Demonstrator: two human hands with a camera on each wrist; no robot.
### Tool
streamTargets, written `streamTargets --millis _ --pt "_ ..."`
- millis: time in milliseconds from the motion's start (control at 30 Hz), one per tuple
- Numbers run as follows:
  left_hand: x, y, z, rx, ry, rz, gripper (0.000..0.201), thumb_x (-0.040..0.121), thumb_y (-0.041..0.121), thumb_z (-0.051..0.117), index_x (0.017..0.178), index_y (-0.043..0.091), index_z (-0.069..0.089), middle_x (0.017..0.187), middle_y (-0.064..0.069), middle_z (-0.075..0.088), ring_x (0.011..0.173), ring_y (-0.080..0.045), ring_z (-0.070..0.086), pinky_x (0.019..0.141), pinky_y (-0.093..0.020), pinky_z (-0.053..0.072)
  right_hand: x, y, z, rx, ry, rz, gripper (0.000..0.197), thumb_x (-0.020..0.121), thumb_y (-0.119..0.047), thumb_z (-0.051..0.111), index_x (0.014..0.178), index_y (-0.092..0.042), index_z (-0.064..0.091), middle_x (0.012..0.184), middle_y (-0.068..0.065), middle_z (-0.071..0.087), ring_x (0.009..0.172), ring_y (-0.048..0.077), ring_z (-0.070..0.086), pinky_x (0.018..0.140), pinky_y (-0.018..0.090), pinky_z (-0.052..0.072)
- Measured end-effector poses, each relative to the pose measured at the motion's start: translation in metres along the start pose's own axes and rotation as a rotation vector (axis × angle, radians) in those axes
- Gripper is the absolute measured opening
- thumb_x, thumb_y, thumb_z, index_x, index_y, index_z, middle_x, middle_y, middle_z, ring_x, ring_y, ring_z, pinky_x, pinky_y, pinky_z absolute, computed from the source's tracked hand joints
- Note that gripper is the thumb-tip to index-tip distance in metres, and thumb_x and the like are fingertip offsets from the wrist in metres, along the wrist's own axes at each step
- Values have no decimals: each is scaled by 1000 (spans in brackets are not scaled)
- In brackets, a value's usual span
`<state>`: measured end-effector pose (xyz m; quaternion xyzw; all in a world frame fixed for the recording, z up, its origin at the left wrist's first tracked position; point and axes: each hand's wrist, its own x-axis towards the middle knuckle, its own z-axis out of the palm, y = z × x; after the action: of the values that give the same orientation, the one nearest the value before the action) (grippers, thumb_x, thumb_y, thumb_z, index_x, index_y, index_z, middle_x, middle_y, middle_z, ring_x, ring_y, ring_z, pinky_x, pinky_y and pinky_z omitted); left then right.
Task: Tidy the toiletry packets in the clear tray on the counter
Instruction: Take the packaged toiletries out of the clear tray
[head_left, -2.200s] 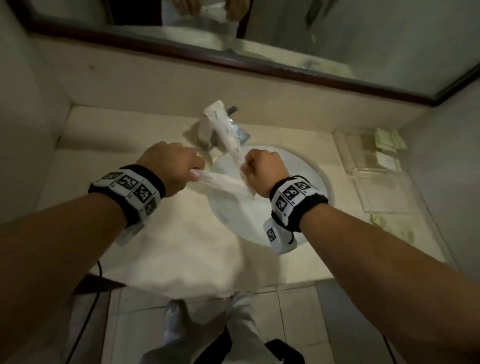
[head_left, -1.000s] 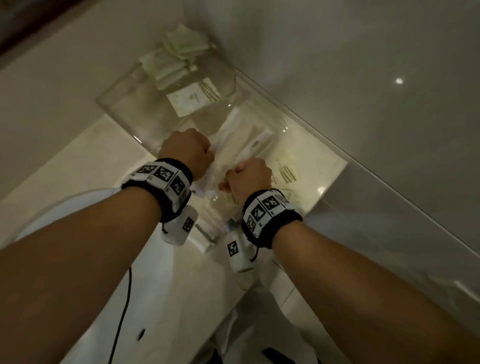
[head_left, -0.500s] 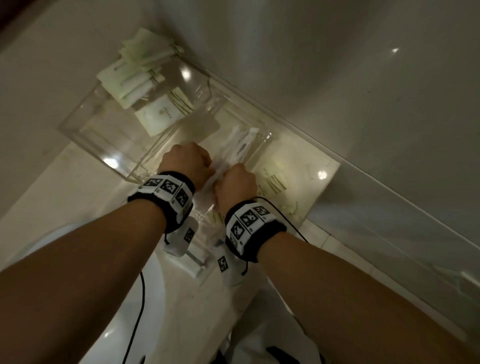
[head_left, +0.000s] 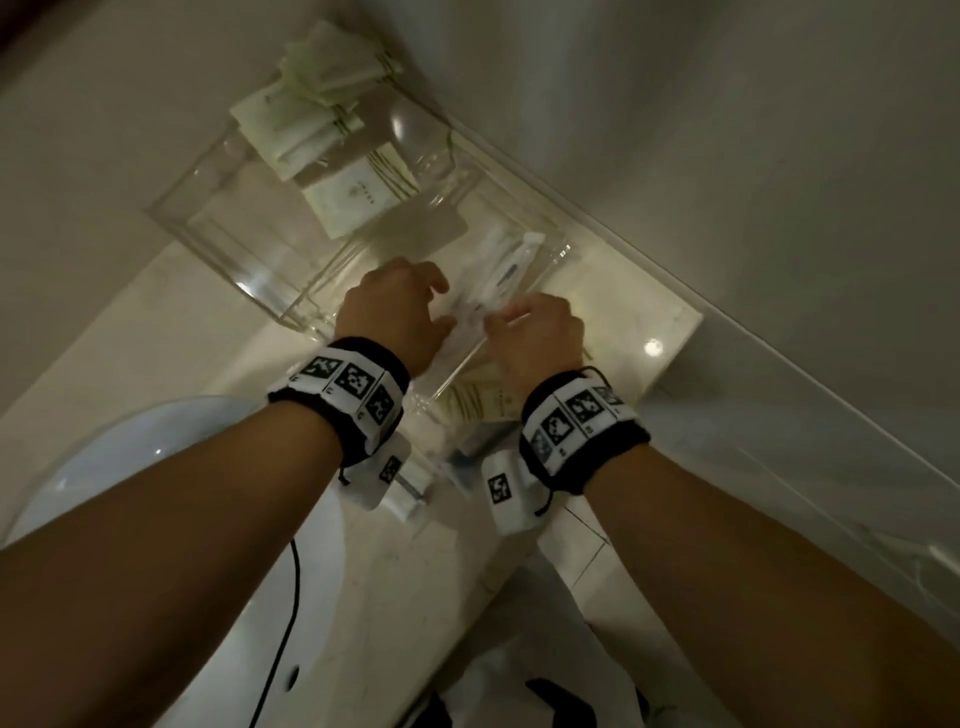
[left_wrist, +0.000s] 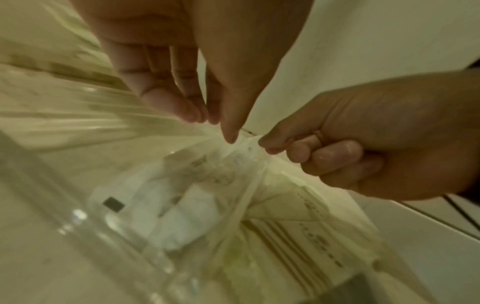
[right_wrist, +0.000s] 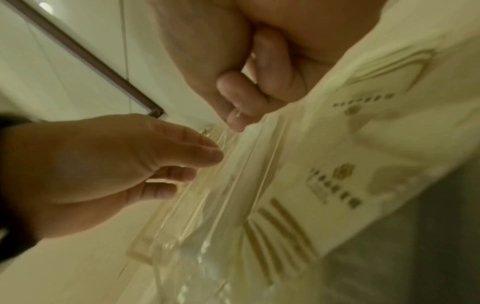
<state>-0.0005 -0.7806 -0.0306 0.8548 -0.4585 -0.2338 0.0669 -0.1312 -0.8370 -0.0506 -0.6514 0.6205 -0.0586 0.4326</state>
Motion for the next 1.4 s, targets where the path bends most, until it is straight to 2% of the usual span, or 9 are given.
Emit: streamTargets --millis 100,267,500,700,900,1033,1167,1233,1400 --pt "-14 15 0 -7 -7 176 24 89 35 69 111 26 68 105 3 63 92 -19 58 77 -32 45 -3 12 -20 37 100 30 14 83 -31 64 81 -20 71 95 5 74 99 31 64 89 36 52" --pt "-19 46 22 125 -203 334 32 93 33 63 125 27 65 122 0 65 110 -24 60 91 -37 49 -18 41 -36 -86 80 34 12 75 -28 73 68 -29 63 86 -2 74 93 26 67 85 33 55" --pt "-7 65 47 423 -229 353 22 89 19 69 108 13 60 104 -9 63 90 -30 64 68 -39 50 -34 67 -33 -357 -129 -146 30 76 -22 76 105 -23 66 120 0 64 108 25 61 91 36 50" --pt "-18 75 52 383 -203 354 21 93 19 59 111 9 54 103 -10 59 93 -33 62 65 -36 39 -30 74 -32 -431 -198 -219 33 74 -27 80 103 -24 65 116 -1 63 104 22 63 88 39 52" --pt "-20 79 49 344 -230 312 13 94 10 50 104 11 59 94 -11 57 92 -33 62 66 -36 43 -26 73 -37 -501 -252 -209 26 78 -35 78 103 -30 71 114 -2 67 100 24 65 87 40 55" --pt "-11 73 34 173 -211 209 18 95 30 60 105 16 62 102 -10 63 91 -31 63 67 -35 45 -24 67 -48 -468 -314 -252 14 82 -33 75 90 -22 71 96 1 68 88 24 64 82 42 55" --pt "14 55 -5 -126 -68 97 10 95 32 61 96 23 64 96 -6 65 87 -28 62 68 -31 43 -25 44 -57 -437 -333 -330 25 86 -32 71 81 -10 61 79 7 64 78 28 61 75 40 54" --pt "29 35 -25 -186 16 45 14 96 34 59 105 25 66 105 -7 65 96 -30 62 75 -33 47 -27 31 -58 -394 -360 -321 33 89 -30 68 70 -9 50 72 8 57 76 30 59 72 38 51" --pt "43 -16 -44 -137 37 -56 20 98 33 58 111 21 67 110 -11 67 97 -31 60 72 -31 41 -21 10 -35 160 -304 -12 30 92 -13 61 63 -15 54 56 6 60 55 27 62 52 33 48"
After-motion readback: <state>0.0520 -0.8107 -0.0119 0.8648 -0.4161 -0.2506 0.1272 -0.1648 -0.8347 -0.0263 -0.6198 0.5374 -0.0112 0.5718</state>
